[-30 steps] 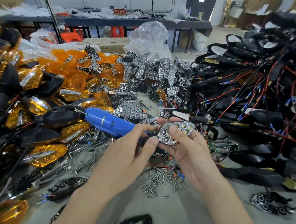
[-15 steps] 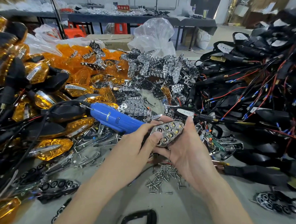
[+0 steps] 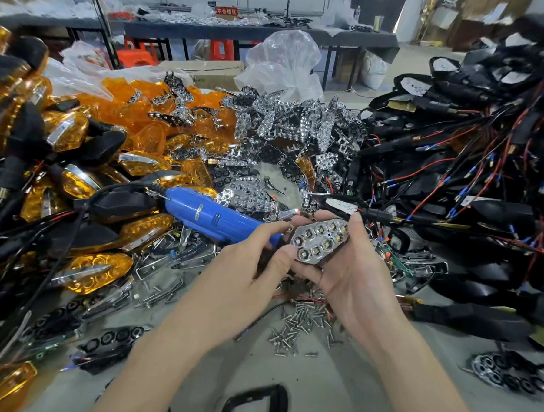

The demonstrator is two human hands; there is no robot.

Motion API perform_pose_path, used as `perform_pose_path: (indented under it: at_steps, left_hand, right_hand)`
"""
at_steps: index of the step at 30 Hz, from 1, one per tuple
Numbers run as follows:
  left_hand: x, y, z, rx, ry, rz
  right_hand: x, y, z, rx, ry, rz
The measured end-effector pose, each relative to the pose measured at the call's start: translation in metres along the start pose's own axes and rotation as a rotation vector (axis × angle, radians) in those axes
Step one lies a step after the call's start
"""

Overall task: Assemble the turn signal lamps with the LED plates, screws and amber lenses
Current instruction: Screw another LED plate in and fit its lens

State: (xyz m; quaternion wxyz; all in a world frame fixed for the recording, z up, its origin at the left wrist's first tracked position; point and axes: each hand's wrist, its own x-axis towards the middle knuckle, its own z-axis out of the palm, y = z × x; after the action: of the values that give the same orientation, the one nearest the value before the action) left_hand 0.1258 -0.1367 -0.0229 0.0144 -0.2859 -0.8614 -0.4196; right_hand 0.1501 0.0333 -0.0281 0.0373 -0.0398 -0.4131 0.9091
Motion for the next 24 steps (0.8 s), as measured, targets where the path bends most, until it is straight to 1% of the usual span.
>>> perform_pose_path:
  at_steps: [4,8,13,21,24]
  left_hand:
    - [0.000,-0.003,-0.003,0.043,-0.021,-0.031]
    - [0.001,-0.004,-0.005,0.083,-0.026,-0.019]
    - [0.001,-0.008,-0.005,0.018,-0.010,-0.023]
    - [0.003,-0.013,-0.004,0.001,0.049,-0.074]
    - [0.003,-0.014,-0.004,-0.002,0.048,-0.072]
  right_hand:
    - [0.000,-0.006,-0.006,0.025,0.036,-0.040]
    - [0.000,-0.008,-0.009,0.016,0.054,-0.060]
    - [0.000,-0.012,-0.011,-0.006,0.103,-0.094]
    - [-0.003,-0.016,-0.012,-0.017,0.103,-0.103]
    - [-0.003,-0.017,-0.008,-0.019,0.137,-0.119]
